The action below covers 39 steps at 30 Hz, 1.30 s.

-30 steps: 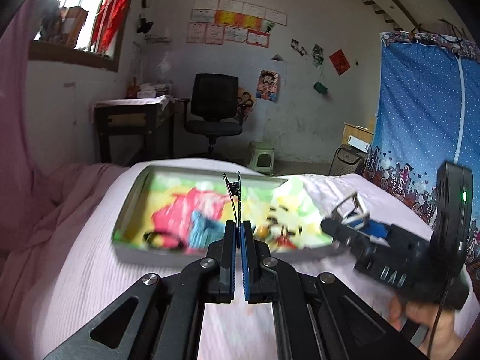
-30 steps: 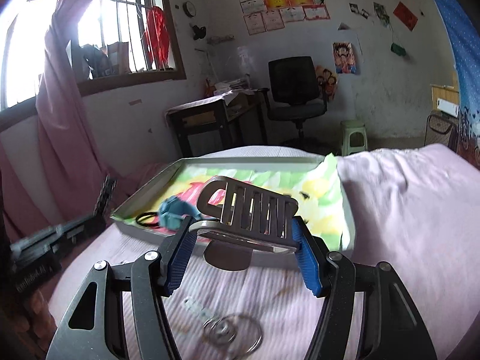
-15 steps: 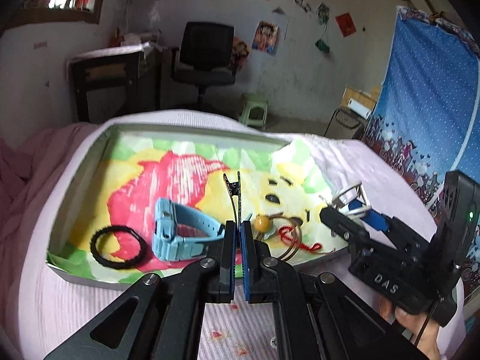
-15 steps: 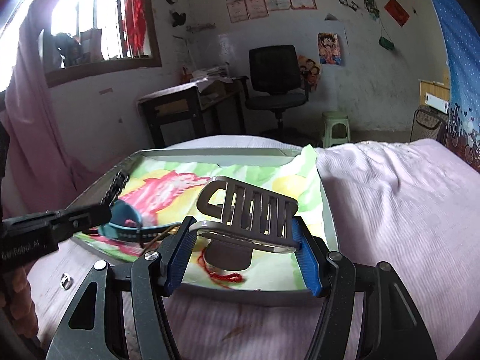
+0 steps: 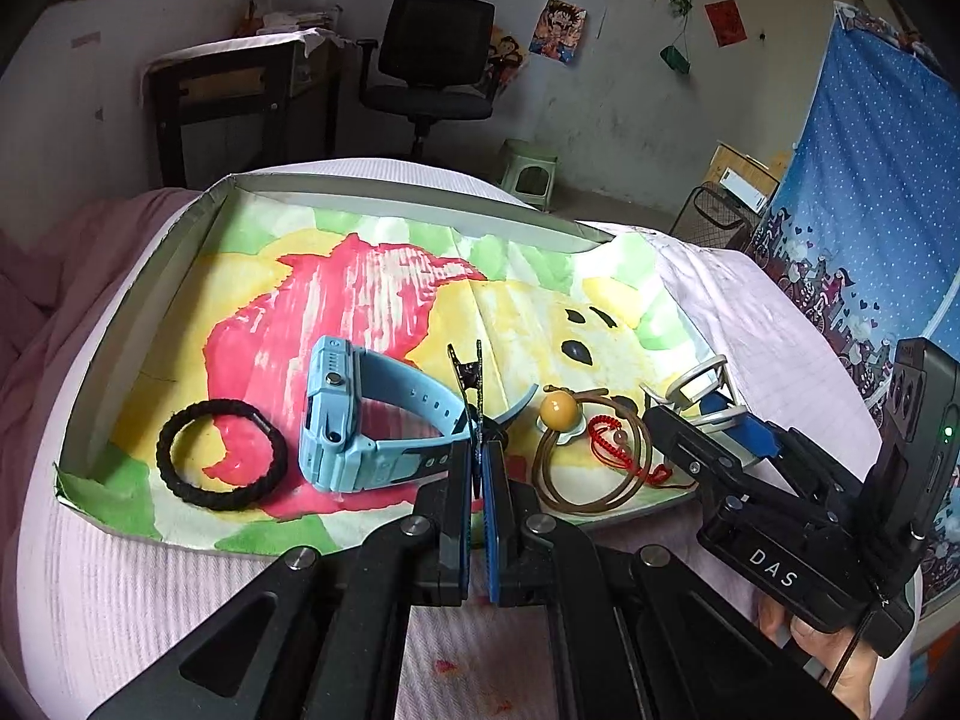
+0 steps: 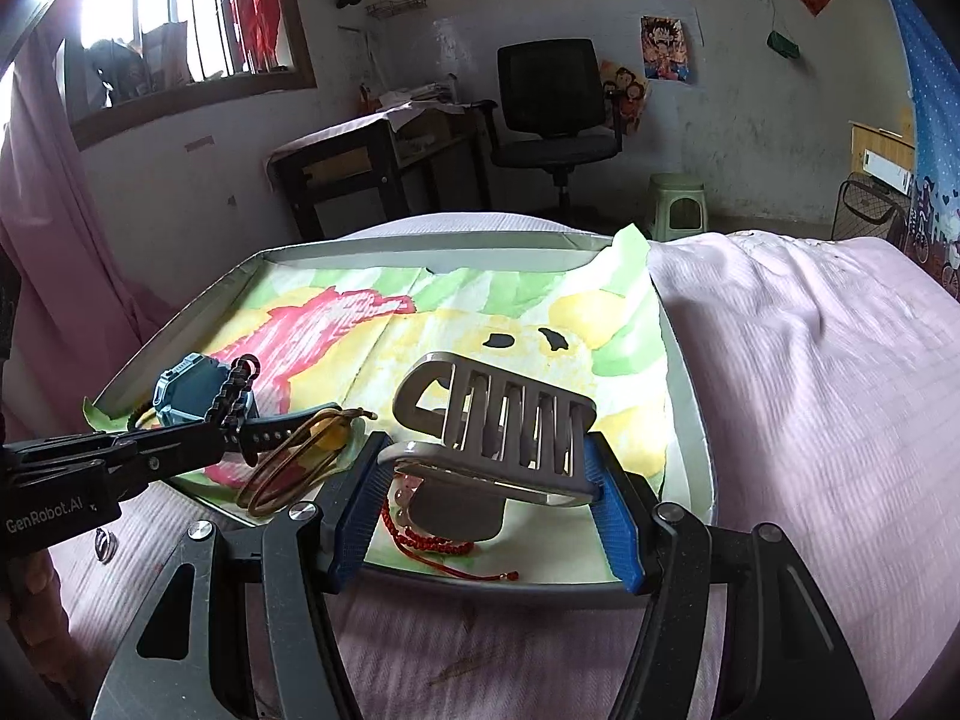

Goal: Organize jewelry
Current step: 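Lower both items into the white box and open both tools, then withdraw both tools from the box toward the silver rings on the bed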

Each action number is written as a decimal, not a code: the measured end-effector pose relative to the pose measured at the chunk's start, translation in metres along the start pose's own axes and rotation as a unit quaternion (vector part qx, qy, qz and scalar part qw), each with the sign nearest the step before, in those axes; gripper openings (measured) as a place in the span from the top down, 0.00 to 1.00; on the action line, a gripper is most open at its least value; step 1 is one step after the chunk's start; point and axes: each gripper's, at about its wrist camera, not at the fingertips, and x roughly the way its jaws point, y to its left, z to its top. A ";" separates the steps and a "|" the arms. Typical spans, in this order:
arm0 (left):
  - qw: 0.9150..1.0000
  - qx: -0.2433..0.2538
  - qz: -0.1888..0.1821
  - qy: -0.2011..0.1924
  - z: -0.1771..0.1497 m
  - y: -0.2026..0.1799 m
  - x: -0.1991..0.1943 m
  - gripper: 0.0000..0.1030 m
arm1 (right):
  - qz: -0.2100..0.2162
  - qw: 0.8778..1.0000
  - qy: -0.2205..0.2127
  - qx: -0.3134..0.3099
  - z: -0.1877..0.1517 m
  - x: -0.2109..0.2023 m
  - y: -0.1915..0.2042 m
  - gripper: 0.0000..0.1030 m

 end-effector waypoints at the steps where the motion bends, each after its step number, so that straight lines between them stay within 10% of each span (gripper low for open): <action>1: 1.000 -0.002 -0.001 0.000 0.000 0.000 0.000 0.96 | 0.000 1.000 0.001 0.000 0.000 0.000 -0.001 0.43; 14: 0.999 -0.013 -0.018 -0.028 -0.006 0.002 -0.012 0.89 | 0.009 1.000 -0.010 -0.005 -0.002 -0.008 0.001 0.43; 39: 0.977 -0.006 0.051 -0.208 -0.065 0.001 -0.124 0.00 | -0.004 0.986 -0.165 -0.023 -0.021 -0.139 0.009 0.01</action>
